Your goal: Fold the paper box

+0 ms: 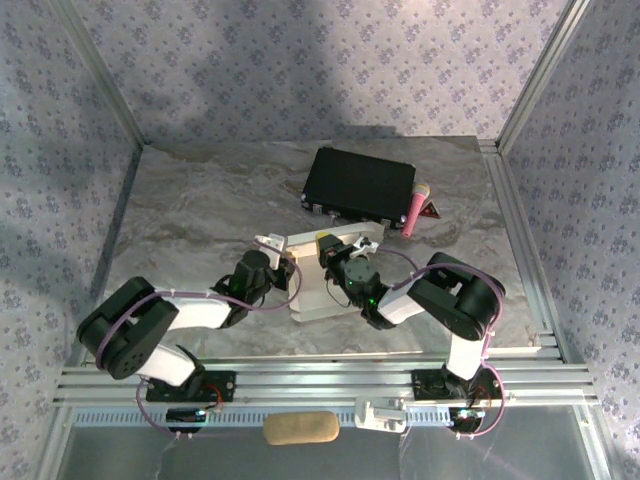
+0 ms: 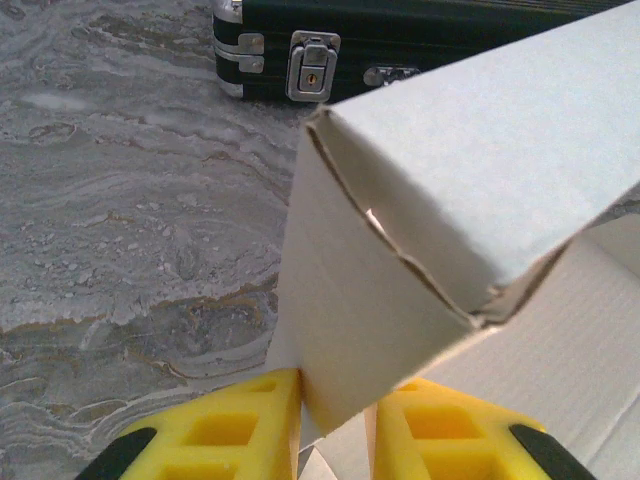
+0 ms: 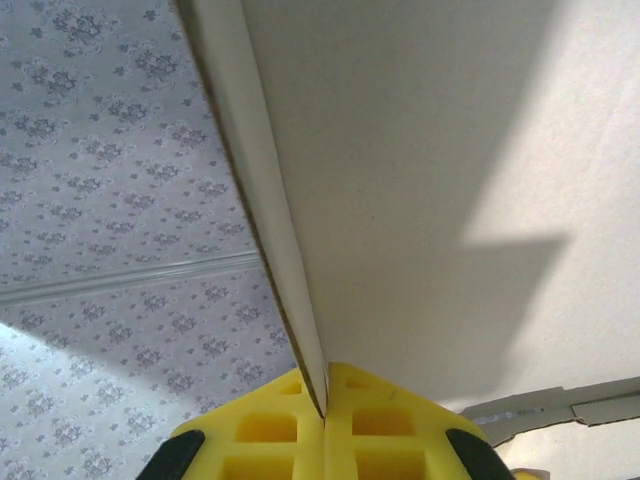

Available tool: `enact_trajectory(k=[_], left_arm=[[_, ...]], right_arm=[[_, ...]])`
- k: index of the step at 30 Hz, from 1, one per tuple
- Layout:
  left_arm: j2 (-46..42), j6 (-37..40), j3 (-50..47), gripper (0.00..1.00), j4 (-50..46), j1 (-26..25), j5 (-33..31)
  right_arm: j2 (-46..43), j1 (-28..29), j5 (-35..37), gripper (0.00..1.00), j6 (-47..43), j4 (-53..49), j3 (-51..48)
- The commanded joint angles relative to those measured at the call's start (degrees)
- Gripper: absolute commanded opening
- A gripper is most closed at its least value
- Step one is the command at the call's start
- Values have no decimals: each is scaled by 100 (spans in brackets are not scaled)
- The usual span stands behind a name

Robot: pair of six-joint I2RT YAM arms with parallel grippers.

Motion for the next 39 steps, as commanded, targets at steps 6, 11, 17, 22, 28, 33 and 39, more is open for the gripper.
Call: enact_trajectory(k=[6, 11, 17, 22, 28, 33, 39], left_arm=[[285, 168, 326, 25, 621, -374, -965], [528, 221, 450, 27, 736, -463, -1210], [834, 256, 601, 24, 868, -463, -1253], [968, 239, 704, 15, 925, -517, -1355], [1003, 314, 718, 4, 1081, -660, -1343], [969, 531, 686, 2, 1175, -684, -1039], [786, 638, 668, 14, 1107, -686, -923]], right_arm=[[186, 100, -222, 0, 208, -419, 46], [221, 86, -249, 0, 276, -379, 15], [175, 46, -283, 0, 302, -400, -24], [173, 6, -301, 0, 308, -409, -20], [183, -39, -345, 0, 346, -424, -32], [183, -70, -384, 0, 383, -445, -55], [175, -79, -390, 0, 413, -475, -68]])
